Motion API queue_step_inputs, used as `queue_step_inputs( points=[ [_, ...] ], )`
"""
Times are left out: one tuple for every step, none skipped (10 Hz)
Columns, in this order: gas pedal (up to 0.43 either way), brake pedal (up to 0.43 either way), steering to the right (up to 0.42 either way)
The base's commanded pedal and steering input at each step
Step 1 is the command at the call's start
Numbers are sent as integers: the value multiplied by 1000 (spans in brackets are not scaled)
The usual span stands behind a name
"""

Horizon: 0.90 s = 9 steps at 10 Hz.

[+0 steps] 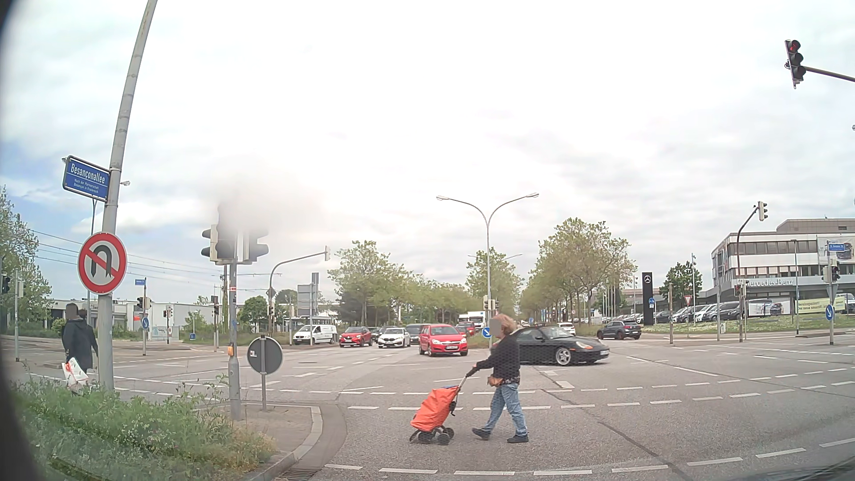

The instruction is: Follow the waypoints while adhering to traffic rules and regulations

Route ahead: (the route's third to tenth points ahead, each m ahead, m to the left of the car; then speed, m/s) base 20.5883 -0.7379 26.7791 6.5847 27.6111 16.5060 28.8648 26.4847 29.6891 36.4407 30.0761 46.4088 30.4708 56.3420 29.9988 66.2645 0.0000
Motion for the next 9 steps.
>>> queue_step_inputs(
  points=[
    [0, 244, 1],
    [0, 244, 1],
    [0, 244, 1],
    [0, 244, 1],
    [0, 244, 1],
    [0, 244, 1],
    [0, 244, 1],
    [0, 244, 1],
    [0, 244, 1]
  ],
)
